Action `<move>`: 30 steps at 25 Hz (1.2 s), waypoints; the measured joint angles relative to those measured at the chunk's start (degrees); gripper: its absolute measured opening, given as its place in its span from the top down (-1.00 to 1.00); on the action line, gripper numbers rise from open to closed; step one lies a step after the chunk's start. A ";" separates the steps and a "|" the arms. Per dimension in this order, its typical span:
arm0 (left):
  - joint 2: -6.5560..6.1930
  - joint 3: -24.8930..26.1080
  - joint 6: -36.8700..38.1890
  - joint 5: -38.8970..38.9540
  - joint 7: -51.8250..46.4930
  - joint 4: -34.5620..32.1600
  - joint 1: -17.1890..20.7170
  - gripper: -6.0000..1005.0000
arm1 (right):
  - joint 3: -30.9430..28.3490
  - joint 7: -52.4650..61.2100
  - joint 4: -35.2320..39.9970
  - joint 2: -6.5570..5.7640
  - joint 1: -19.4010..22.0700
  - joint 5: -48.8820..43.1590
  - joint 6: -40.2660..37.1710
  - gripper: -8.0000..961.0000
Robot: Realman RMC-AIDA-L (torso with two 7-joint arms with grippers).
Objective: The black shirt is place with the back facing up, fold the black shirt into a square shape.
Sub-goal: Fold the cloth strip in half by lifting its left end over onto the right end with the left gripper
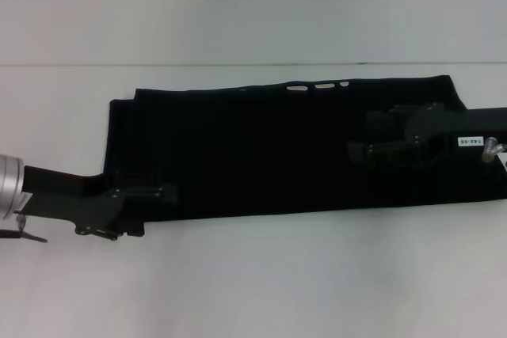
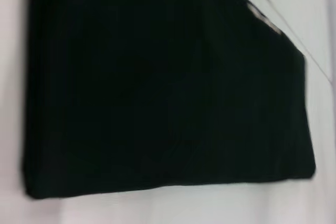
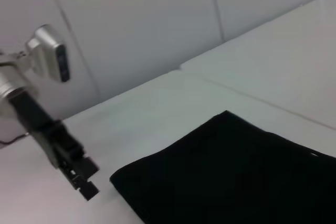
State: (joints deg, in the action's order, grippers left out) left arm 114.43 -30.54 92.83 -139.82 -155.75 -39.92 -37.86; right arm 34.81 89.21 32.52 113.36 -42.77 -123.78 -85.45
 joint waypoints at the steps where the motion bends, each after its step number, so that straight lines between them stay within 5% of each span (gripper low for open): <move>1: 0.00 0.23 -0.36 -0.11 -1.62 0.11 0.12 -0.87 | 0.54 0.21 0.85 0.30 -0.05 0.00 -0.25 -0.92; 13: -0.60 6.90 -2.50 -0.79 -11.67 6.07 1.54 -0.86 | -0.02 0.45 3.85 2.15 0.02 0.61 -0.06 -0.90; 30: -0.08 7.69 -9.53 -0.93 -13.55 8.81 2.55 -0.86 | 0.00 0.18 3.87 2.40 0.59 3.87 -0.21 -0.90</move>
State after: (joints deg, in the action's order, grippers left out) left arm 114.35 -22.85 83.29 -140.75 -169.30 -31.12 -35.31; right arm 34.81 89.38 36.39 115.75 -42.18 -119.92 -85.66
